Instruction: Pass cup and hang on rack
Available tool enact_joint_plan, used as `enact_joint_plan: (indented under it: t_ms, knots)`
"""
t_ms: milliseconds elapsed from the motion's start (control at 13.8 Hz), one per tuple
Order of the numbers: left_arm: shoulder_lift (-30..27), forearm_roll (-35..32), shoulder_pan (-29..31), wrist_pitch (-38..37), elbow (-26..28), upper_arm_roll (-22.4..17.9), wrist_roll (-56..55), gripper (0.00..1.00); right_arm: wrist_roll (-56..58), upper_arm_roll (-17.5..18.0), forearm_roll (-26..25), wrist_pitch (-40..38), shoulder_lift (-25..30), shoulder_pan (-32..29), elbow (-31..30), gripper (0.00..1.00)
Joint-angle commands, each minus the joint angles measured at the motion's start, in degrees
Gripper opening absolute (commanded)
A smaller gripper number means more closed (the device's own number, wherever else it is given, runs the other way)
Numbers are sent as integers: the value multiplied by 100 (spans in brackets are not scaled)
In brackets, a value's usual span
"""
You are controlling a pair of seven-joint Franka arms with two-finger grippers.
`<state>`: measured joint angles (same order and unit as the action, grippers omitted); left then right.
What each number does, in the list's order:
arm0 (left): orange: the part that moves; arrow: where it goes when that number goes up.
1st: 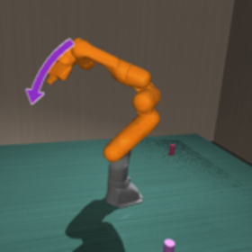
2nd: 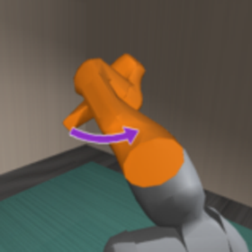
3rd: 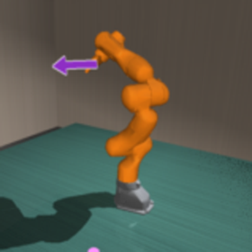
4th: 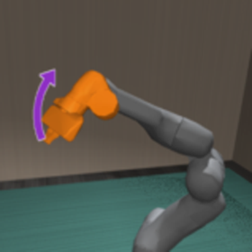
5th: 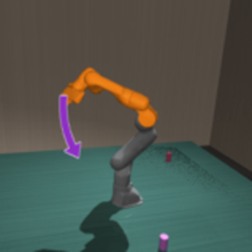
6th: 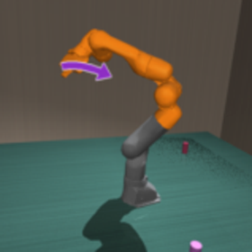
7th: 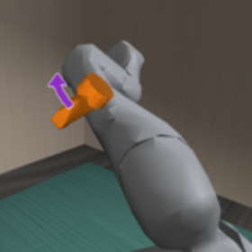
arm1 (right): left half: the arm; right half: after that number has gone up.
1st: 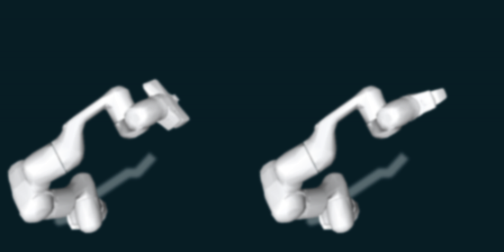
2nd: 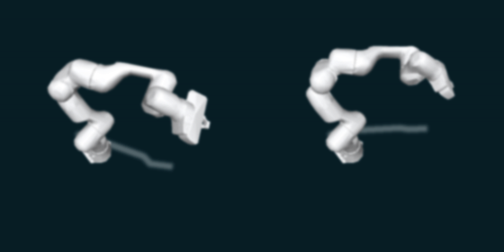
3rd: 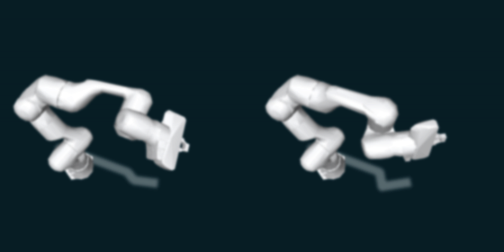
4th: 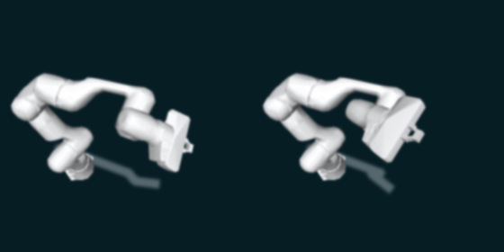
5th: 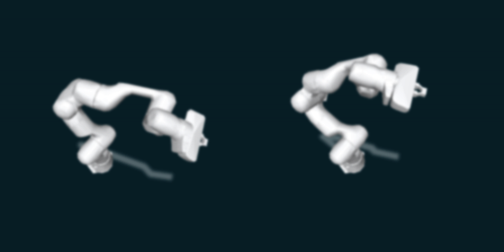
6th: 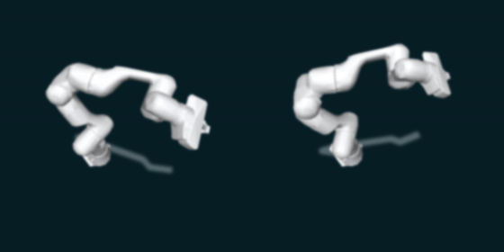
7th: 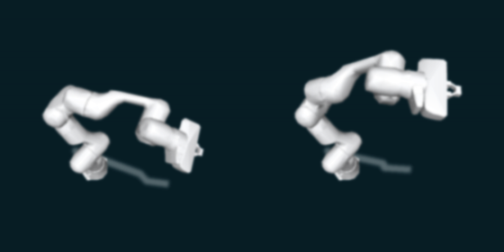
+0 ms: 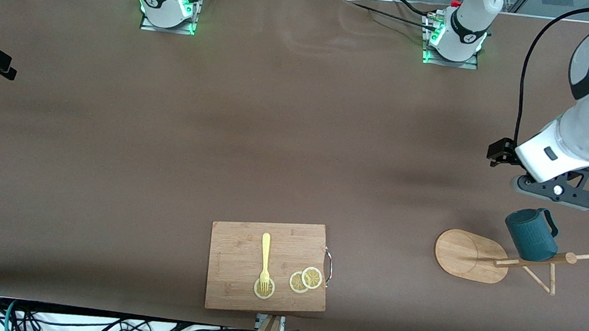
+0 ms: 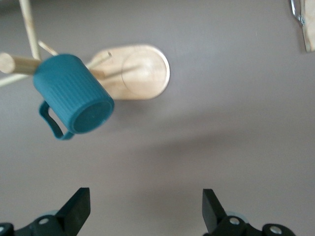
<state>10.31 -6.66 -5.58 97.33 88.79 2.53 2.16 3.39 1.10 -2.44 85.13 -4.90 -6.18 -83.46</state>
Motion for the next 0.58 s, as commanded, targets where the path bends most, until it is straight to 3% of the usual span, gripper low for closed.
enact_joint_plan:
  t_ms: [0,145,508]
  knots:
    - [-969,487,-75,902,1508,-218,-66,100,101,40,86,65,50,-85,-13,100]
    - [-978,902,-75,893,1632,-341,-84,100,110,40,86,65,15,-85,14,100]
    - [-777,885,-58,867,1370,-341,-84,100,118,40,86,56,15,-76,14,100]
